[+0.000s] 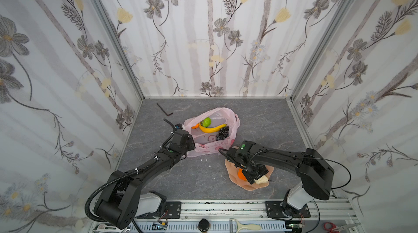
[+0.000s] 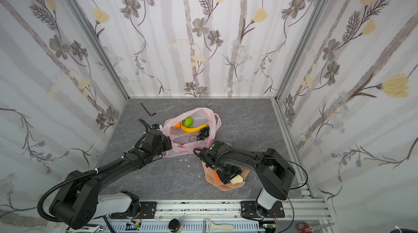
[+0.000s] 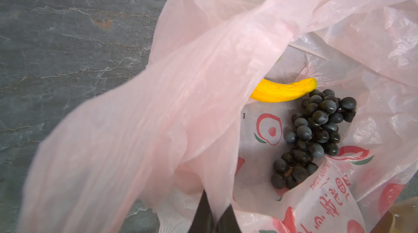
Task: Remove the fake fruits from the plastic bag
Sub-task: 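Lower the cream fruit onto the plate beside the orange fruit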
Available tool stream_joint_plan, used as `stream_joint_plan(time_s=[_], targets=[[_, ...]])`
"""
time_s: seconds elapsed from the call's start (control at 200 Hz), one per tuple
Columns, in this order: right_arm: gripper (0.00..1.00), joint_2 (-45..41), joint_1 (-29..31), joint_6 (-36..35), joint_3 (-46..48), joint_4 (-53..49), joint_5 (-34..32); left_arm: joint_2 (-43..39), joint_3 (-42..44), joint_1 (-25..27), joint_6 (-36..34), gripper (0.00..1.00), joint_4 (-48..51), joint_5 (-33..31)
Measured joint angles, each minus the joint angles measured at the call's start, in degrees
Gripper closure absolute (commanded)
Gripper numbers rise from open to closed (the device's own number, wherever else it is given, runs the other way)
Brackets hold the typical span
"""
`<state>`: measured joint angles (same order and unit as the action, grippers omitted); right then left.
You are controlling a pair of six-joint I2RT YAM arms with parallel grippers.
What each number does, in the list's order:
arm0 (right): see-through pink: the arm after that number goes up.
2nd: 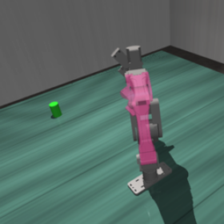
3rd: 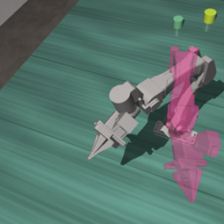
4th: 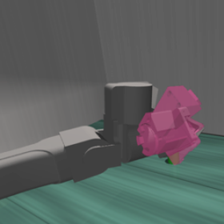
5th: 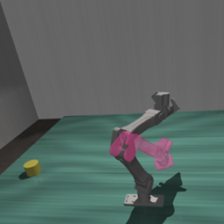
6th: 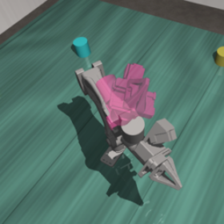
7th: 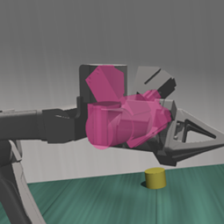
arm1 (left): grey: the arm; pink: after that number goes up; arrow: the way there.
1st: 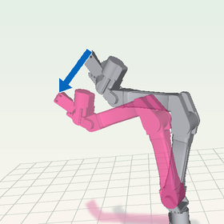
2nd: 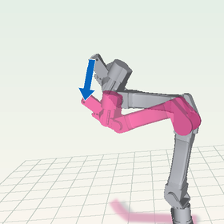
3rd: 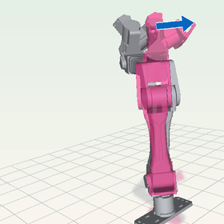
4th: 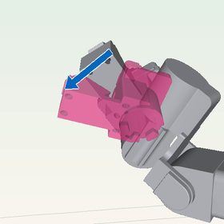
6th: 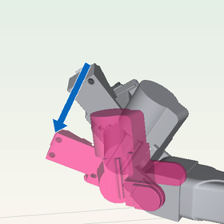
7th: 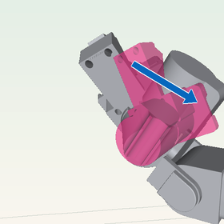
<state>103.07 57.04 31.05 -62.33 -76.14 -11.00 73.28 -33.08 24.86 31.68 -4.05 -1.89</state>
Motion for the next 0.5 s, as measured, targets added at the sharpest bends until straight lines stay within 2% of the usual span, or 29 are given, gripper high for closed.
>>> stream_joint_plan(time_s=[0.285,0.5], targets=[[0.23,0.9,1.0,0.0,-1.4,0.2,-0.7,0.0,0.2,0.0,0.0,1.0,0.0,-0.4],[0.21,0.8,1.7,0.4,-2.5,-0.4,-1.1,0.0,0.3,0.0,0.1,1.0,0.0,-0.4]])
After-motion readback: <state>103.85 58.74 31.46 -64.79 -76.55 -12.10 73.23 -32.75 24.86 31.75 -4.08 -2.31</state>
